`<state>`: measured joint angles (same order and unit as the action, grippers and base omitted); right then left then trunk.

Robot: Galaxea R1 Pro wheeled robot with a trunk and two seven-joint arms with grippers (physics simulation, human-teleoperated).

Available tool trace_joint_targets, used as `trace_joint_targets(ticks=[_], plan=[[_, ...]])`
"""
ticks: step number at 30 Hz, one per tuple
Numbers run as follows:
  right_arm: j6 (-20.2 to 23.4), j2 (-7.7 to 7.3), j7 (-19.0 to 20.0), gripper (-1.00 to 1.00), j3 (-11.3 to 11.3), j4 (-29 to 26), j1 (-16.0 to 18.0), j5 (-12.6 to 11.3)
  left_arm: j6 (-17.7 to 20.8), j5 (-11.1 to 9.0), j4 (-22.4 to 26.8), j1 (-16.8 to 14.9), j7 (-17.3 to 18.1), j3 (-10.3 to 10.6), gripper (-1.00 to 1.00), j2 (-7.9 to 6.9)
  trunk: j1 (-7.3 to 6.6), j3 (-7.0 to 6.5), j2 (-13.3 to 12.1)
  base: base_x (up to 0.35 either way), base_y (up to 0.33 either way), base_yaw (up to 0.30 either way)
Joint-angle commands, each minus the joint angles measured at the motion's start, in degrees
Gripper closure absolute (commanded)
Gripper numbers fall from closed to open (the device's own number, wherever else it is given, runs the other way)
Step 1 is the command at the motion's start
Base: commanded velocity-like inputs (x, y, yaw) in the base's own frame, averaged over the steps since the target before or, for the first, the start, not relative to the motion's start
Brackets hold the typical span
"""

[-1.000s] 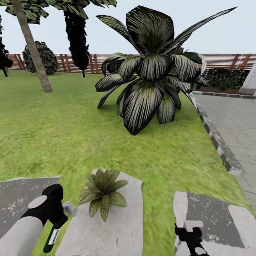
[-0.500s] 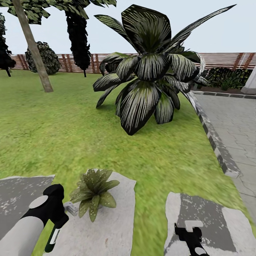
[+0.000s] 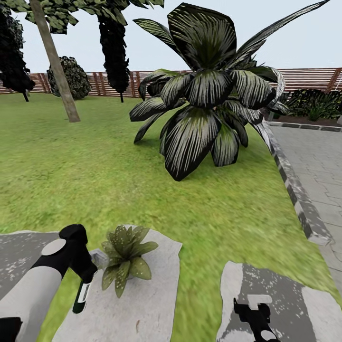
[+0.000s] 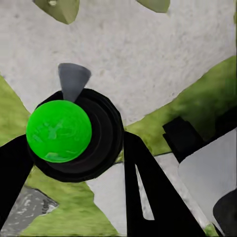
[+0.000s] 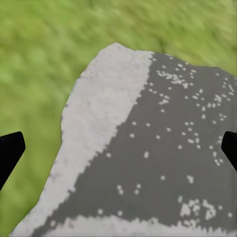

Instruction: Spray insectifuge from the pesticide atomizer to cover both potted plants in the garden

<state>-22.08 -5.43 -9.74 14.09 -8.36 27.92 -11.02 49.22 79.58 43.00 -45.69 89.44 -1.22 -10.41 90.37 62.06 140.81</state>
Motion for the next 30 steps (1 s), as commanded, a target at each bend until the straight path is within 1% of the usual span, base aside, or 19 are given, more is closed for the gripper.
trace_joint_targets(ticks=[1,2,3,4,5,6,7,8,10,13,15,17,21,26,30], plan=[[-0.2,-0.06,-0.2,-1.0,0.5,0.0,0.0,-0.5,0.4,2.7,0.0,-1.0,0.6,0.5,1.0,0.05,-0.01,0.05,0.0,0.0,0.0,0.003],[-0.2,-0.08,-0.2,-1.0,0.5,0.0,0.0,-0.5,0.3,4.2,0.0,-1.6,0.6,1.0,1.0,0.08,-0.01,0.05,0.0,0.0,0.0,0.002],[-0.2,-0.09,-0.2,-1.0,0.5,0.0,0.0,-0.5,0.1,7.1,0.0,-2.9,0.6,1.6,1.0,0.11,-0.01,0.05,0.0,0.0,0.0,0.0],[-0.1,-0.1,-0.2,-1.0,0.5,0.0,0.0,-0.5,-0.4,8.8,-0.3,-3.8,0.6,1.8,1.0,0.07,-0.01,0.05,0.0,0.0,0.0,0.0],[-0.1,-0.1,-0.2,-1.0,0.5,0.0,0.0,-0.5,-1.3,9.7,-0.5,-4.4,0.6,1.9,1.0,0.06,-0.01,0.05,0.0,0.0,0.0,0.0],[-0.1,-0.1,-0.2,-1.0,0.5,0.0,0.0,-0.5,-3.3,10.5,-0.6,-5.2,0.6,1.9,1.0,0.05,-0.01,0.05,0.0,0.0,0.0,0.0],[-0.1,-0.1,-0.2,-1.0,0.5,0.0,0.0,-0.5,-4.5,10.9,-0.7,-5.9,0.6,1.9,1.0,0.01,-0.01,0.05,0.0,0.0,0.0,0.0],[-0.2,-0.1,-0.2,-1.0,0.5,0.0,0.0,-0.5,-5.9,11.2,-1.3,-7.6,0.6,1.9,1.0,-0.03,-0.01,0.05,0.0,0.0,0.0,0.0],[-0.2,-0.1,-0.2,-1.0,0.5,0.0,0.0,-0.5,-6.7,11.4,-3.9,-10.0,0.6,1.9,1.0,0.04,-0.01,0.05,0.0,0.0,0.0,0.0],[-0.2,-0.1,-0.2,-1.0,0.5,0.0,0.0,-0.5,-7.1,11.2,-11.1,-15.0,0.6,1.7,1.0,0.65,-0.01,0.05,0.0,0.0,0.0,0.0],[-0.2,-0.2,-0.2,-1.0,0.5,0.0,0.0,-0.5,-7.2,11.0,-14.0,-16.5,0.6,1.6,1.0,1.44,-0.01,0.05,0.0,0.0,0.0,0.0],[-0.2,-0.25,-0.2,-1.0,0.5,0.0,0.0,-0.5,-7.2,10.7,-14.8,-16.8,0.6,1.4,1.0,1.73,-0.01,0.05,0.0,0.0,0.0,0.0],[-0.2,-0.28,-0.2,-1.0,0.5,0.0,0.0,-0.5,-7.2,10.3,-15.2,-16.2,0.6,1.2,1.0,2.11,-0.01,0.05,0.0,0.0,0.0,0.0],[-0.2,-0.28,-0.2,-1.0,0.5,0.0,0.0,-0.5,-7.0,10.3,-15.2,-16.0,0.6,1.2,1.0,3.35,-0.01,0.05,0.0,0.0,0.0,0.0],[-0.2,-0.13,-0.2,-1.0,0.5,0.0,0.0,-0.6,-6.8,10.4,-14.9,-16.1,0.6,1.5,1.0,3.83,-0.01,0.05,0.0,0.085,-0.06,0.0]])
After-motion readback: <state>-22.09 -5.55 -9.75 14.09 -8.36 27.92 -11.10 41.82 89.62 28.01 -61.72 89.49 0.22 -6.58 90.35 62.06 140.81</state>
